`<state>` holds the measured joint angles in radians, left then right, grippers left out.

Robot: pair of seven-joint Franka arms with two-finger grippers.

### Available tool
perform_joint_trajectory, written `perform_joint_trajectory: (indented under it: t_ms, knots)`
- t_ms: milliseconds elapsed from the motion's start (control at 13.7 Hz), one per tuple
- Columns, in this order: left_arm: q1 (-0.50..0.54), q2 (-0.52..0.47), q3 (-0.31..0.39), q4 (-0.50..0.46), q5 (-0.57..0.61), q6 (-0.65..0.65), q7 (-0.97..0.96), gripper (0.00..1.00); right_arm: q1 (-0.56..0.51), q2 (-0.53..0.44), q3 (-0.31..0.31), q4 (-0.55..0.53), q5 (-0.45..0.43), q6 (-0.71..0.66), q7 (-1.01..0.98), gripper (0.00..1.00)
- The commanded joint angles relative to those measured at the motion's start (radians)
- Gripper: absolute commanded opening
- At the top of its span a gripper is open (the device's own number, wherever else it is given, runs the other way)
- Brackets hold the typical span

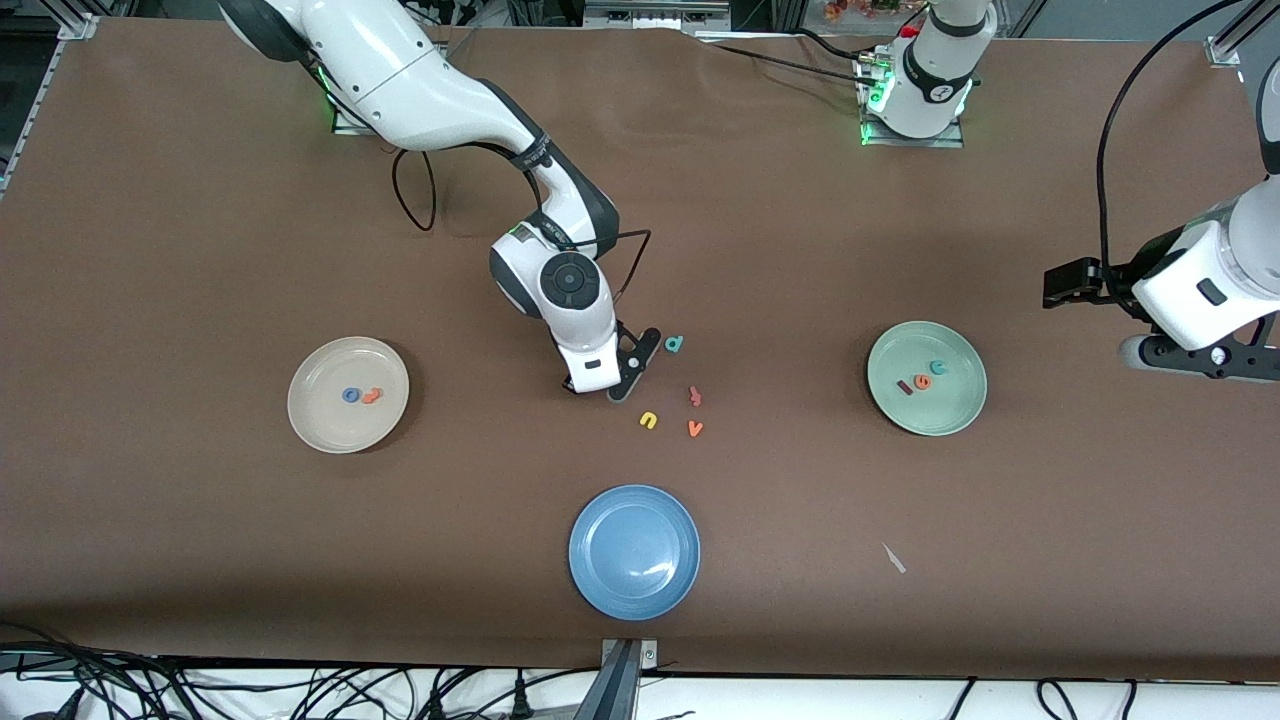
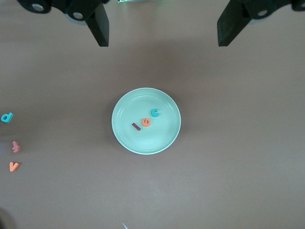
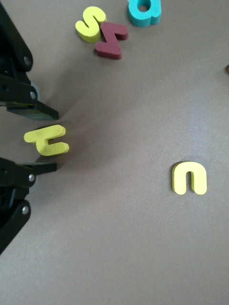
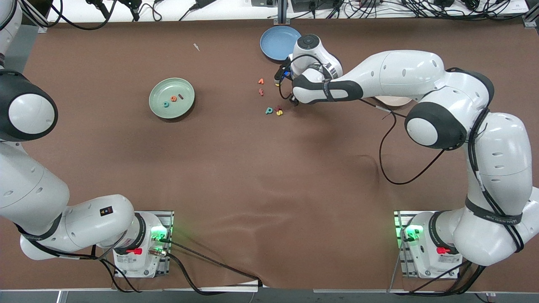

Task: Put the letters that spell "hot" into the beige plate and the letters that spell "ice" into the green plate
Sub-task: 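Grasp the yellow letter with the right gripper, then carry the yellow letter to the beige plate and release it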

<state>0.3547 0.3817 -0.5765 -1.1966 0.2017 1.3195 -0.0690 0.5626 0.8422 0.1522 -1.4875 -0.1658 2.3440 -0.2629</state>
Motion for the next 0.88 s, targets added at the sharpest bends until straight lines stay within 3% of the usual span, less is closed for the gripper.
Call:
perform_joint_trajectory:
  t_ms: [0, 146, 439, 659, 805]
  knots:
    - [-0.043, -0.067, 0.044, -0.05, -0.013, 0.021, 0.031, 1.0, 0.008, 0.031, -0.002, 0.032, -0.006, 0.0, -0.007, 0.26]
    - [-0.095, -0.121, 0.128, -0.112, -0.03, 0.073, 0.031, 1.0, 0.008, 0.031, -0.002, 0.032, -0.006, 0.0, -0.009, 0.13]
    - [-0.25, -0.246, 0.347, -0.269, -0.131, 0.138, 0.031, 1.0, 0.008, 0.015, -0.002, 0.033, 0.005, -0.024, -0.009, 0.04]
    - [-0.342, -0.325, 0.485, -0.379, -0.223, 0.187, 0.018, 1.0, -0.012, -0.044, -0.002, 0.044, 0.038, -0.133, -0.01, 0.0]
    - [-0.378, -0.378, 0.538, -0.443, -0.243, 0.262, 0.025, 1.0, -0.05, -0.104, -0.002, 0.021, 0.075, -0.161, -0.007, 0.0]
